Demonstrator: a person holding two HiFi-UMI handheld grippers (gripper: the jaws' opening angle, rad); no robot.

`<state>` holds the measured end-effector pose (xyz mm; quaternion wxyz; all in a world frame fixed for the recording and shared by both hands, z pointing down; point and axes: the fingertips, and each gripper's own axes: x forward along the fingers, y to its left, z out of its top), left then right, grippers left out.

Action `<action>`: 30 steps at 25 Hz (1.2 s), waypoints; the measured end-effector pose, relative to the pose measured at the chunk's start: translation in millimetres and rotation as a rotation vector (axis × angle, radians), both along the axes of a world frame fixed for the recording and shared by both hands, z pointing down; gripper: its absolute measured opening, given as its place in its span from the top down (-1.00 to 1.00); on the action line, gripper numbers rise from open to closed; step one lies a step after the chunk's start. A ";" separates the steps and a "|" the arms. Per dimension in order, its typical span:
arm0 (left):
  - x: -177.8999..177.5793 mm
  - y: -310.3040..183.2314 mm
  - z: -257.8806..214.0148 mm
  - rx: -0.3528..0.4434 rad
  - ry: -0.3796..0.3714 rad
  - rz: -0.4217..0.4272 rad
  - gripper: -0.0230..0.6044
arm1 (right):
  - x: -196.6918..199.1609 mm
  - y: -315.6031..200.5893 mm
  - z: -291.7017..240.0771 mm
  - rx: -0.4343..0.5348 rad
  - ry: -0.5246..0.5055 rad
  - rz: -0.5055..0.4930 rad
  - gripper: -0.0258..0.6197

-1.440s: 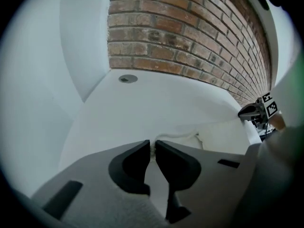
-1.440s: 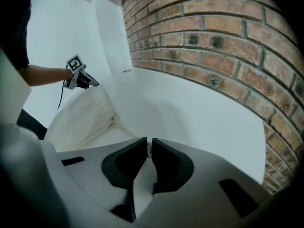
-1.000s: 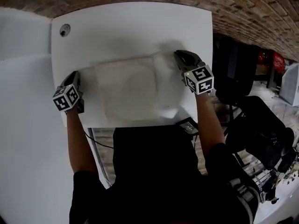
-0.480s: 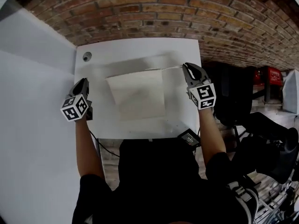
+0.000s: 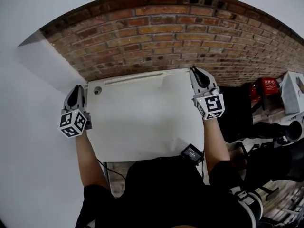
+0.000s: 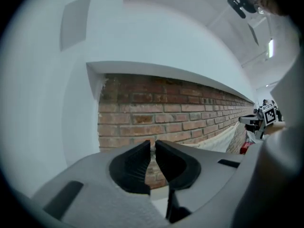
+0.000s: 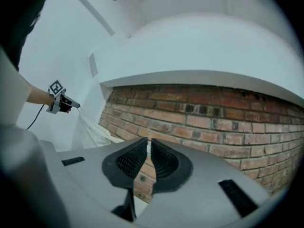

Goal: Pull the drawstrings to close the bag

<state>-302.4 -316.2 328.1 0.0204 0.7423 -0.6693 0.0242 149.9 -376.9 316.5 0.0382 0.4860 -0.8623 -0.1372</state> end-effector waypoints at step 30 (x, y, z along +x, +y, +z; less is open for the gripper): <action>-63.1 38.6 -200.9 0.449 -0.059 0.050 0.79 | -17.6 71.5 -213.9 0.360 -0.214 0.074 0.83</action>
